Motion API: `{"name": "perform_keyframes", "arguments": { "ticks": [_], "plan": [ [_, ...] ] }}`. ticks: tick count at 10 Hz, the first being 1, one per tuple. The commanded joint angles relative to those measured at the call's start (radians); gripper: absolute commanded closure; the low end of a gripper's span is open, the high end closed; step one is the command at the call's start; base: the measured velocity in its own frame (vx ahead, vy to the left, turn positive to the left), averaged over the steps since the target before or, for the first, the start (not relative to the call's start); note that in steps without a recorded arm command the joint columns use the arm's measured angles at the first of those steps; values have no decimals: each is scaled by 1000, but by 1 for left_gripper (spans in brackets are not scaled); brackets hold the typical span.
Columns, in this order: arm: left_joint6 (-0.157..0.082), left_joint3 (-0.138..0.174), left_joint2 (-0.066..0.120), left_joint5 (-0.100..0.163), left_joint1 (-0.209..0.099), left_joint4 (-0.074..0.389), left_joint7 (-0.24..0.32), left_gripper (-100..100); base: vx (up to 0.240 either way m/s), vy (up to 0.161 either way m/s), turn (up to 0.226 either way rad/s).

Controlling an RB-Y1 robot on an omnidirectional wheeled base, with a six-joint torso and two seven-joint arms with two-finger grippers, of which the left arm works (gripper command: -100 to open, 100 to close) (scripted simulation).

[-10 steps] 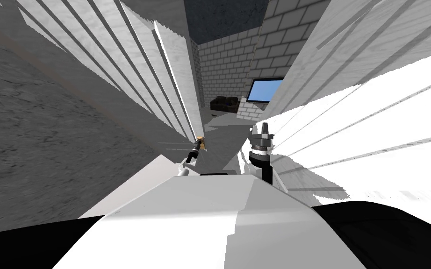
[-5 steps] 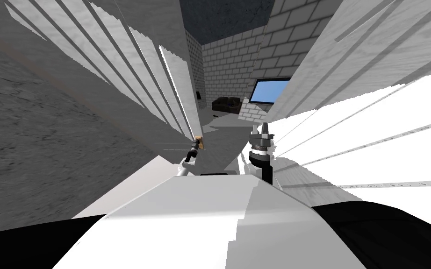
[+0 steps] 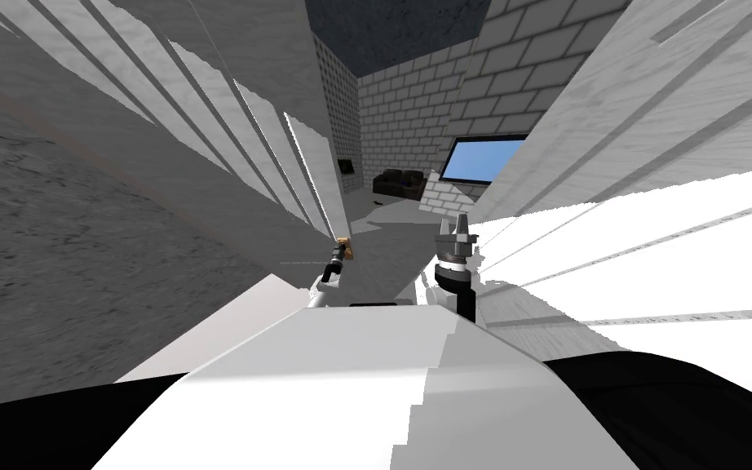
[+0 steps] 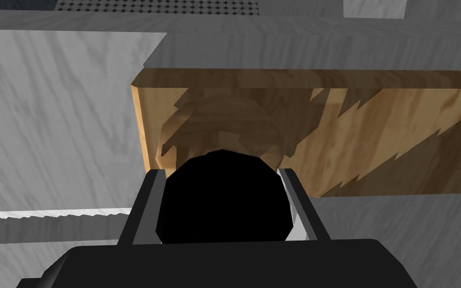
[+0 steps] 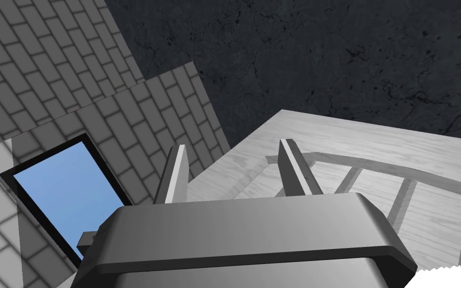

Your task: Push the door open

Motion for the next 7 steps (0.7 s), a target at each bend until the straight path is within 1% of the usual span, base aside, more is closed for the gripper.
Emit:
{"name": "perform_keyframes", "arguments": {
  "ticks": [1, 2, 7],
  "plan": [
    [0, 0, 0, 0, 0, 0, 0, 100, 66, -38, 32],
    [-1, 16, 9, 1, -3, -1, -6, 100, 106, -31, 41],
    [-2, 56, 27, 4, -6, -1, -22, 100, 176, -50, 54]
  ]
}}
